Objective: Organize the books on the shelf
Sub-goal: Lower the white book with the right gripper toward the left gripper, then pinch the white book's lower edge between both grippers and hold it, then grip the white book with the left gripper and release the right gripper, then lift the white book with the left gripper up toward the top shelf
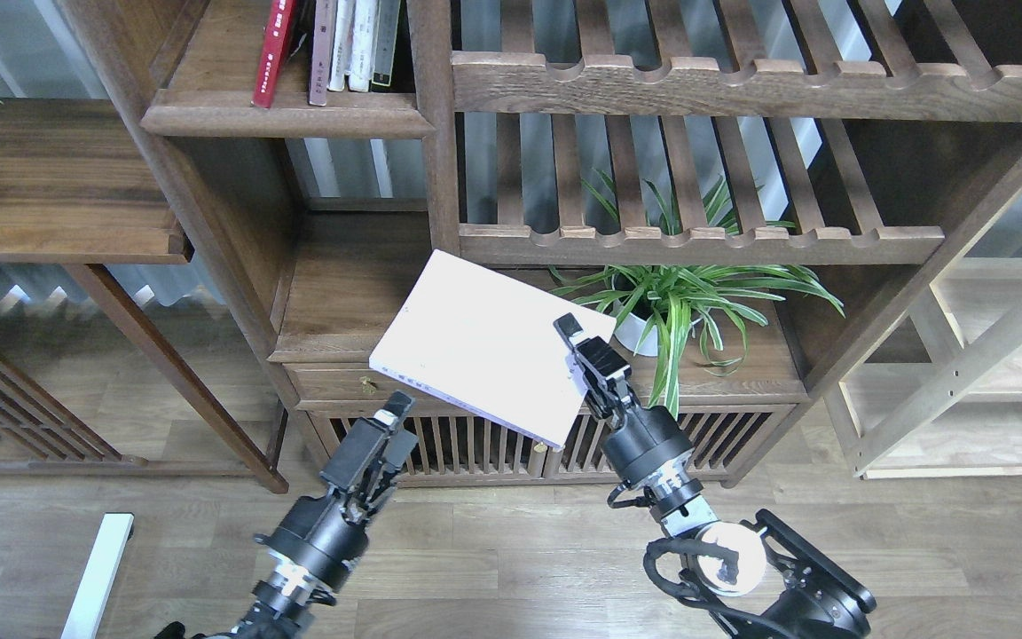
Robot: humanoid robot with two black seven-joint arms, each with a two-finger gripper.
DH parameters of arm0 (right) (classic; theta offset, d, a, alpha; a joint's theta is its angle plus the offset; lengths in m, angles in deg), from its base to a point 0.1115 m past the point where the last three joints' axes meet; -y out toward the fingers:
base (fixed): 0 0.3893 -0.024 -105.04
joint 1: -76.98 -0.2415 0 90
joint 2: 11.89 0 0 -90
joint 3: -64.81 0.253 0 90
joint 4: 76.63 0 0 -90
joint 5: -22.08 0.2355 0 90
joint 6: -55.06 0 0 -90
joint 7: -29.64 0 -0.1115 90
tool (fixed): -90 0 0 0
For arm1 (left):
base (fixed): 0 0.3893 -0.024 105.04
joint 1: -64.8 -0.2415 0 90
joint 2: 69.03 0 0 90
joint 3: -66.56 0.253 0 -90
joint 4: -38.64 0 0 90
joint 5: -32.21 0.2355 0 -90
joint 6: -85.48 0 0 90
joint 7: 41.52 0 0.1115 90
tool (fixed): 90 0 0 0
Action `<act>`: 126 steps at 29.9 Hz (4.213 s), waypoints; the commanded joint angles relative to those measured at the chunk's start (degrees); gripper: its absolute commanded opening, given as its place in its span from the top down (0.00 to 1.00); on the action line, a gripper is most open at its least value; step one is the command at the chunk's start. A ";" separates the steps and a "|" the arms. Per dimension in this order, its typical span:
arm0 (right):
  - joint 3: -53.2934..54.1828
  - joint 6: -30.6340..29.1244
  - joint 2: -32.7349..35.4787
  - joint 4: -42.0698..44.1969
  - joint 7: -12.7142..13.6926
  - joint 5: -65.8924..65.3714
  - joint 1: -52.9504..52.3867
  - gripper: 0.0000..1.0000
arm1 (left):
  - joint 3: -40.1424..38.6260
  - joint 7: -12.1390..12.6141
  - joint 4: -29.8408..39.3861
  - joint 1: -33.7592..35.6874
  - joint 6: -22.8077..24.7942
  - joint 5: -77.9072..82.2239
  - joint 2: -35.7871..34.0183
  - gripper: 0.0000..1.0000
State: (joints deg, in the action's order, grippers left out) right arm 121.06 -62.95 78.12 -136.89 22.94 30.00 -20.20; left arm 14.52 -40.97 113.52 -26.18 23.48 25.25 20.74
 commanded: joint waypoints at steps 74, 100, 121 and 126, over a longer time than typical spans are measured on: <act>-10.99 0.00 -0.02 1.37 -4.20 -0.80 0.14 0.00 | 2.12 0.68 -3.69 1.33 0.00 -9.12 0.23 0.98; -5.63 0.00 -0.02 2.43 -4.03 -0.19 0.23 0.00 | -17.47 9.21 2.19 -1.83 0.00 15.29 -9.52 1.00; -5.27 0.00 -0.02 4.36 -3.85 0.69 -0.29 0.00 | -53.87 27.45 18.63 1.67 0.00 33.42 -19.54 1.00; -5.19 0.00 -0.02 4.98 -3.85 0.78 -0.91 0.00 | -56.85 27.45 18.63 5.45 0.00 34.12 -19.72 1.00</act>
State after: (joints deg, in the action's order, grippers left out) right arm 115.79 -62.95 78.11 -132.08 19.09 30.74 -20.84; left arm -40.63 -13.52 132.13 -22.83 23.48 58.77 1.20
